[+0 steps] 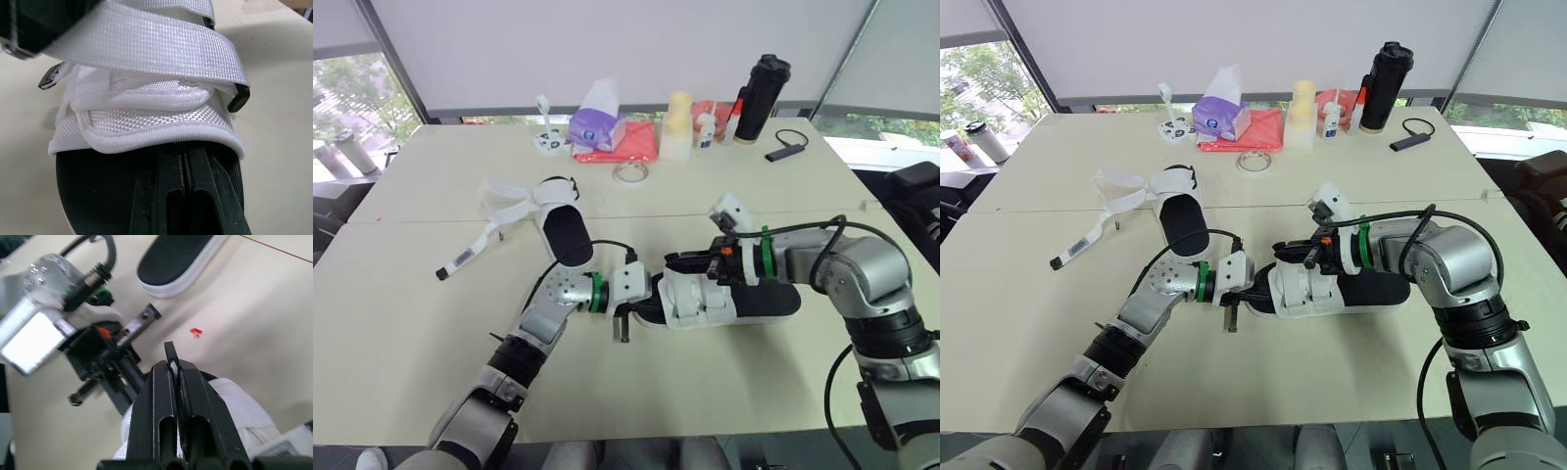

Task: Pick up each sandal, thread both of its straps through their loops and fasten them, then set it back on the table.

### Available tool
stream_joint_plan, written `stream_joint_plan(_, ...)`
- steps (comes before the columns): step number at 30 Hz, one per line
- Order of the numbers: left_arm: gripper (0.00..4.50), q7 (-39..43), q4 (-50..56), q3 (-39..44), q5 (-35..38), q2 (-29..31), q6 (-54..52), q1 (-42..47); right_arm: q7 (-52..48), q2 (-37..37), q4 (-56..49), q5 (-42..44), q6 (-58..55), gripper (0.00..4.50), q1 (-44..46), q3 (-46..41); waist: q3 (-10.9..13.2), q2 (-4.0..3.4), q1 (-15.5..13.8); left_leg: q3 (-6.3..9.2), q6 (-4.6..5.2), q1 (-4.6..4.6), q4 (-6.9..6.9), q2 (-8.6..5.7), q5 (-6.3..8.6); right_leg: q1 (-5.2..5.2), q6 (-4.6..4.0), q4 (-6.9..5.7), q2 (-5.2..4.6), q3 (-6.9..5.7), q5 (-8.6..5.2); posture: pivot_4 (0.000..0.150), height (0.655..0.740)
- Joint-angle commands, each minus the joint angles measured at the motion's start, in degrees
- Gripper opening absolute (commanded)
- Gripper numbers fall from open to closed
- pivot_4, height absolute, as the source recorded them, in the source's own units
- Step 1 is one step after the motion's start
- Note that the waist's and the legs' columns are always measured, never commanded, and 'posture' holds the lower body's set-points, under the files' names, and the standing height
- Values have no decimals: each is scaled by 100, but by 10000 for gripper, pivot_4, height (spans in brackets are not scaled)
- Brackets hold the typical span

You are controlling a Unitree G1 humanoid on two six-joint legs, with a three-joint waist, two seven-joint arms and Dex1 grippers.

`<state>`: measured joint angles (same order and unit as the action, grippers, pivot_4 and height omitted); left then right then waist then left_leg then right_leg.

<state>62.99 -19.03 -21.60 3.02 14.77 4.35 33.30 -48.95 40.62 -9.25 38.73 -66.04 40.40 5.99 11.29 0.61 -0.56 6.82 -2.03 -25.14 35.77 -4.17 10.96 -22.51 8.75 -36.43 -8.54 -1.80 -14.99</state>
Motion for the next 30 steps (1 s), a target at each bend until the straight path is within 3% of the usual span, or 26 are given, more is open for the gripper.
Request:
stream_joint_plan(1,0,26,-97,-157,-173,46,42,-76,-209,84,10,190,-17,328,308,-307,0,0,-2,0,0,0,0,0,0,0,0,0,0,0,0,1500,7400)
stream_joint_plan(15,0,126,-173,-255,-250,130,86,-76,-643,239,-77,770,-51,328,522,-799,0,0,6,-1,0,0,1,0,0,-3,0,-4,0,1,0,1500,7400)
stream_joint_plan(30,0,145,-69,-295,-216,165,36,-154,-747,-8,974,-535,947,328,582,194,0,0,103,-1,0,0,14,-1,0,-8,0,-34,-1,3,0,1500,7400)
